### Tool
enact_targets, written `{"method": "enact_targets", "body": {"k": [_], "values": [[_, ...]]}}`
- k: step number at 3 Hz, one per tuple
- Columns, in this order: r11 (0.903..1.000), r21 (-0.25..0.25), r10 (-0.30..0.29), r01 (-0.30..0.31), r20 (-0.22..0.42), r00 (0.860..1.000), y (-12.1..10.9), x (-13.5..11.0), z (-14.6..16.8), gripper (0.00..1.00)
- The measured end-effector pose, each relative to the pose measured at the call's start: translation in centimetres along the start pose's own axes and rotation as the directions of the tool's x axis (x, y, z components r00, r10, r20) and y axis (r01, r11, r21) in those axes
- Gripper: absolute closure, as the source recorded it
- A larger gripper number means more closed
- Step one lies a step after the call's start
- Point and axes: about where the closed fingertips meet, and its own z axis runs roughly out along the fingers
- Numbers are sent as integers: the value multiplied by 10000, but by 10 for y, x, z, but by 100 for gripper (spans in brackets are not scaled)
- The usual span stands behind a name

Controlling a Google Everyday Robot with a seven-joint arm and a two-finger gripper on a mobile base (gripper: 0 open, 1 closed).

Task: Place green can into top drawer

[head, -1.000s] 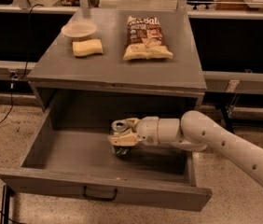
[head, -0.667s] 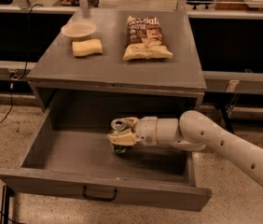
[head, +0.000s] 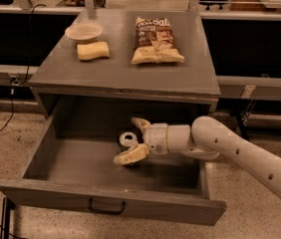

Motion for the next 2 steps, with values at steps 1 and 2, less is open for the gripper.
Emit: {"method": "enact_targets", "body": {"k": [1, 2], "values": [[9957, -50, -925, 926, 83, 9957, 20, -28, -22, 0], [9835, -23, -1807, 1808, 151, 9834, 49, -56, -60, 0]]}}
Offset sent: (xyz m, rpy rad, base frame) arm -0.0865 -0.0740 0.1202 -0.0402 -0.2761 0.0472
